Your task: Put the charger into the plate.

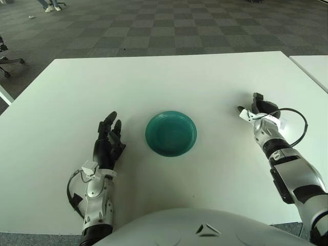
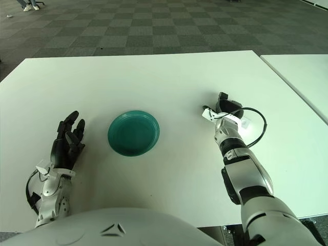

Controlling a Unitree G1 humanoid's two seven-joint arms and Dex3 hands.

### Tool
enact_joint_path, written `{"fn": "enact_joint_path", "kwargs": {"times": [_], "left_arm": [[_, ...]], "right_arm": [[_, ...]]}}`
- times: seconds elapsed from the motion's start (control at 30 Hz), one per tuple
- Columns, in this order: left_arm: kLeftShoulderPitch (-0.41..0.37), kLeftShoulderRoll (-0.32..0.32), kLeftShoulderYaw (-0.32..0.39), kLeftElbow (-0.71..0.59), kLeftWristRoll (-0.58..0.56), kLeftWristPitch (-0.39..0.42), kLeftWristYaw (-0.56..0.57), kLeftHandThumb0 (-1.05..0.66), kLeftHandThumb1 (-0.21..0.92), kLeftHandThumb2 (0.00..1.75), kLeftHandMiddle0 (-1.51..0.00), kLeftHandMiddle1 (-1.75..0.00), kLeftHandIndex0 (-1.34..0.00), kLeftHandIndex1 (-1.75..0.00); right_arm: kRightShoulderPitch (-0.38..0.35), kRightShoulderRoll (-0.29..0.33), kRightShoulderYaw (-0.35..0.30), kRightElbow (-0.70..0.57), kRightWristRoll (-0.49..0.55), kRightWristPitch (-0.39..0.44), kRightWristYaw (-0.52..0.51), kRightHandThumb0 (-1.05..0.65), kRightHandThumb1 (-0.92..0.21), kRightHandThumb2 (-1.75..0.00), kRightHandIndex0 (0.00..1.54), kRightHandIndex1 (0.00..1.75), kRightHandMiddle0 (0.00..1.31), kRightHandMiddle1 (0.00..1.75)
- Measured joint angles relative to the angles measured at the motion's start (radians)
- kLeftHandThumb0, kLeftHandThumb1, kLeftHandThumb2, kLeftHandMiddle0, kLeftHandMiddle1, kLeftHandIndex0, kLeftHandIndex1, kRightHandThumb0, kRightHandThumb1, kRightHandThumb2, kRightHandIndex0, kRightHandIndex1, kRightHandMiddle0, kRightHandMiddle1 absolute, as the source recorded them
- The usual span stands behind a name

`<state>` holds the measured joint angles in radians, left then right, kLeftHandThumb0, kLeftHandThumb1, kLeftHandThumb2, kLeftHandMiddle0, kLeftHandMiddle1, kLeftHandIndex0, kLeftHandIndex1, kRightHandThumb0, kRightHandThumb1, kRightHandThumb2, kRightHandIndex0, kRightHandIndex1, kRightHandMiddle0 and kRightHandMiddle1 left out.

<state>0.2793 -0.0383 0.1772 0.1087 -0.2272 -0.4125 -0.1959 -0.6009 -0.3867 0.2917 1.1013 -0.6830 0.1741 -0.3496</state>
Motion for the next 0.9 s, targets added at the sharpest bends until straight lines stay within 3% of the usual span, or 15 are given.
{"fn": "enact_joint_path", "kwargs": {"times": [0.9], "left_arm": [[-0.001, 0.016, 0.017, 0.001, -0.008, 0.010, -0.001, -0.93, 0.92, 1.04, -0.30, 0.00, 0.00, -0.72]], "right_arm": [[0.018, -0.009, 0.032, -0.045, -0.005, 0.022, 0.005, -1.05, -0.92, -0.65, 0.22, 0.00, 0.00, 0.23]]}}
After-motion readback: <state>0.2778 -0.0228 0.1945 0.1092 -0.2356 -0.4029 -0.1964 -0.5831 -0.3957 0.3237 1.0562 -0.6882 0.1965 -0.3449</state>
